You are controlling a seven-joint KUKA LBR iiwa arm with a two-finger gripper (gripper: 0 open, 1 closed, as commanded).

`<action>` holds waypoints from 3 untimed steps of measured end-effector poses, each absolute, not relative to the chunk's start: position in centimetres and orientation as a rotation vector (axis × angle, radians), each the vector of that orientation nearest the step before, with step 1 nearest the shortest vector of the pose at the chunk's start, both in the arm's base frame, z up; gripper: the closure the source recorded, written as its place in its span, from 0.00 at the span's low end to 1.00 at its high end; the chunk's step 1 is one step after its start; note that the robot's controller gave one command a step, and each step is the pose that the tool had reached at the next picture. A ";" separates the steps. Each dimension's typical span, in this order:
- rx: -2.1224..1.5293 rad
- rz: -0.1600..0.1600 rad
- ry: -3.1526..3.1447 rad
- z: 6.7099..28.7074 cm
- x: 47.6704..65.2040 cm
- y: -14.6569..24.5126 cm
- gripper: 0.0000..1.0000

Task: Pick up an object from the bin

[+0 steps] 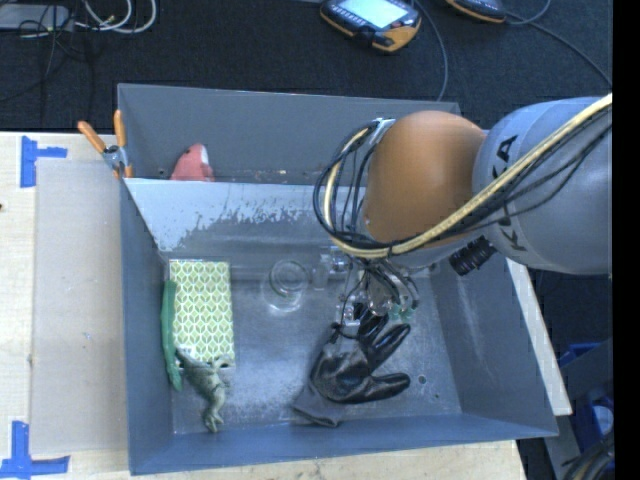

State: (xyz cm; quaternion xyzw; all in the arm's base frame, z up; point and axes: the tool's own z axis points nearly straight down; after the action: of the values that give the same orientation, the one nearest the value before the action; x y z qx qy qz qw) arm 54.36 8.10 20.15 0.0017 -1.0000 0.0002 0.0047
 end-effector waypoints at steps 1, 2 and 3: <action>0.001 -0.001 -3.140 20.6 54.5 8.1 0.00; 0.252 -0.004 -3.130 16.8 54.2 3.5 0.00; 0.689 -0.003 -3.061 15.3 54.1 -1.1 0.00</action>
Offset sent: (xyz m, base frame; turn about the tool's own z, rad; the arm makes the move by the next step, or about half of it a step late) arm -0.0055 -0.0944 -0.0696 -0.2754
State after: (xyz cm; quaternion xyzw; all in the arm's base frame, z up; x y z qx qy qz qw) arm 54.05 -1.13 15.29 0.2197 -0.9756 -0.0010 0.0018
